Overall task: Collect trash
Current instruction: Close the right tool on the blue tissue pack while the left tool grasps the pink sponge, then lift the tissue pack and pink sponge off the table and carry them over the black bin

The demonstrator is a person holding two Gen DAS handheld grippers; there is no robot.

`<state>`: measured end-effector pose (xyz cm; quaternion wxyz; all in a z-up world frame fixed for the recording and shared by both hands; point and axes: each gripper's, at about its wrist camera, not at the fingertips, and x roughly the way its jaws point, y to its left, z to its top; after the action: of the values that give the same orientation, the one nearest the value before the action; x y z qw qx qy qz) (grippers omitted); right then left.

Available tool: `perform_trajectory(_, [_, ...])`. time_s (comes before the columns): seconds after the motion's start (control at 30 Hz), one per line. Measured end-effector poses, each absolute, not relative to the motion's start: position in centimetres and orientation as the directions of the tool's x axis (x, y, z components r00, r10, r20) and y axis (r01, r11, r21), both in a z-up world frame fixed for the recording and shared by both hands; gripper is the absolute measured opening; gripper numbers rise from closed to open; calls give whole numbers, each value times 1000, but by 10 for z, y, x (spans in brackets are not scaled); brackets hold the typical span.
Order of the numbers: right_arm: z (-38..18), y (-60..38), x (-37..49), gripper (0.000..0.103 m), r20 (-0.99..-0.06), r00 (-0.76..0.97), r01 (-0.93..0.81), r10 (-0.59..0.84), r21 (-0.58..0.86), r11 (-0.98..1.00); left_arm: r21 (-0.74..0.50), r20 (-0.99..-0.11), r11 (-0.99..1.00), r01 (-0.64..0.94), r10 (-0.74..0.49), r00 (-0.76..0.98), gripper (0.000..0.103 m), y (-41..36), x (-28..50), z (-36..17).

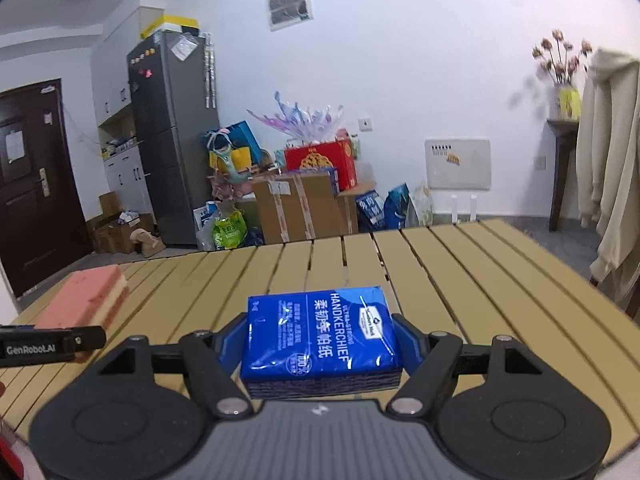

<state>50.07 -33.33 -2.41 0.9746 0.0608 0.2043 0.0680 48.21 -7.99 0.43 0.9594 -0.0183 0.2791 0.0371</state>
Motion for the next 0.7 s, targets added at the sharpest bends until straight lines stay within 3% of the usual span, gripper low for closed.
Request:
perform_trajectory(0.23, [-16, -315, 423, 73, -392, 905, -144, 167, 88, 986, -7, -530, 995, -96, 78, 845, 70, -62, 403, 22])
perform_trajectory(0.7, [-36, -293, 282, 73, -464, 859, -191, 218, 105, 976, -38, -557, 992, -124, 82, 827, 71, -35, 273, 21])
